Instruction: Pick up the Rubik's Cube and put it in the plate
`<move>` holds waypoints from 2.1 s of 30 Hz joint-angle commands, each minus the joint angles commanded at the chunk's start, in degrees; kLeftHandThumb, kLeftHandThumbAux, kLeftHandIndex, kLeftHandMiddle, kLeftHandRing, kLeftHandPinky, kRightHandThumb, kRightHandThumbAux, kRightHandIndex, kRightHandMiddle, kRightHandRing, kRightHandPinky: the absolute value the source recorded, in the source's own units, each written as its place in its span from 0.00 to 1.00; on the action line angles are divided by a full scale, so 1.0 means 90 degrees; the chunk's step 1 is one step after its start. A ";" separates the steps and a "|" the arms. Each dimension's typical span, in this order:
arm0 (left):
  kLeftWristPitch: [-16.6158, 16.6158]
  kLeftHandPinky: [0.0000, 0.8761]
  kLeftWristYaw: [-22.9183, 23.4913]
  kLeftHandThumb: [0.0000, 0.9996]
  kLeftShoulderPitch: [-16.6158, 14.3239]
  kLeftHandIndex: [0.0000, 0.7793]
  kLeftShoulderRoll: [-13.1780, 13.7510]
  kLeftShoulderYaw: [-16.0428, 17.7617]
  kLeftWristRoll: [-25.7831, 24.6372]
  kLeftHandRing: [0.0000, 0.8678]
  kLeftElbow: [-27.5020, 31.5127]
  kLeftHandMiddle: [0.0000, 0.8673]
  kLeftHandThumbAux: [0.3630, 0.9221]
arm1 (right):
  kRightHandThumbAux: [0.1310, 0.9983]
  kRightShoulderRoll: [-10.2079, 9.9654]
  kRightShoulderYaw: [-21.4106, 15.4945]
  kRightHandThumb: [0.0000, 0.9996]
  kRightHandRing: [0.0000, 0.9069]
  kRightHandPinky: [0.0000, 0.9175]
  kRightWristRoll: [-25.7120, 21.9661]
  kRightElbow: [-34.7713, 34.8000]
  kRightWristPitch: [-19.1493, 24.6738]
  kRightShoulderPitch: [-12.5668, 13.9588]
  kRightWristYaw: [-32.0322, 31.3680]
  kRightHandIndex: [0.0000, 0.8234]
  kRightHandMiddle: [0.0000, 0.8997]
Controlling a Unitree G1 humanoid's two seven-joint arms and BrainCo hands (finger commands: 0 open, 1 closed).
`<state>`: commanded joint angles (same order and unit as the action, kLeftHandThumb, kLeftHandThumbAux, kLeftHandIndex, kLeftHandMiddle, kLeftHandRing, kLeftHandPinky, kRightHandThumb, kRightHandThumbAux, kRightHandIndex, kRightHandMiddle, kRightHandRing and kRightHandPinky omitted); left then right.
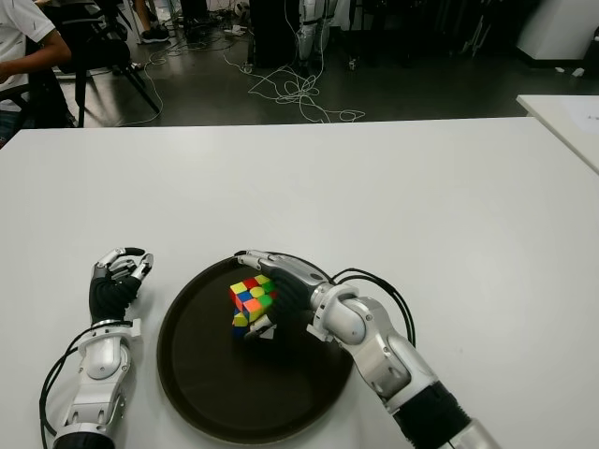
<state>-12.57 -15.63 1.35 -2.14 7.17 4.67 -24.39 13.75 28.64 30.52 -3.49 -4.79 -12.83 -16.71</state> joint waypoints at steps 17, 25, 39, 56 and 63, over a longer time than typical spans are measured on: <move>-0.0124 0.93 -0.0045 0.71 -0.0040 0.57 -0.0023 0.0022 -0.0010 0.95 -0.0107 0.92 0.61 | 0.56 -0.0050 -0.0045 0.07 0.00 0.01 0.0299 -0.0286 -0.0389 0.0093 0.0739 0.00 0.00; -0.0247 0.94 -0.0027 0.71 -0.0050 0.57 0.0026 -0.0003 0.0034 0.96 -0.0203 0.93 0.61 | 0.57 -0.0144 -0.0151 0.23 0.16 0.28 0.0193 -0.0442 -0.0602 0.0125 0.1098 0.01 0.09; -0.0450 0.93 0.0129 0.71 -0.0054 0.57 -0.0007 0.0058 -0.0140 0.95 -0.0291 0.94 0.61 | 0.64 -0.0547 -0.0395 0.82 0.68 0.68 0.0320 -0.0395 -0.0381 0.0374 0.1918 0.47 0.56; -0.0515 0.94 0.0141 0.71 -0.0081 0.57 0.0008 0.0067 -0.0190 0.96 -0.0405 0.94 0.61 | 0.60 -0.0651 -0.0460 0.47 0.34 0.44 0.0070 -0.0507 -0.0640 0.0435 0.2060 0.09 0.26; -0.0431 0.95 0.0062 0.71 -0.0015 0.57 -0.0077 0.0067 -0.0190 0.96 -0.0213 0.93 0.61 | 0.60 -0.0654 -0.0476 0.57 0.33 0.44 0.0012 -0.0557 -0.0747 0.0420 0.2032 0.10 0.24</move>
<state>-16.44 -15.07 1.22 -2.84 7.77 2.95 -26.31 7.86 24.36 30.62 -8.50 -11.50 -9.05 1.58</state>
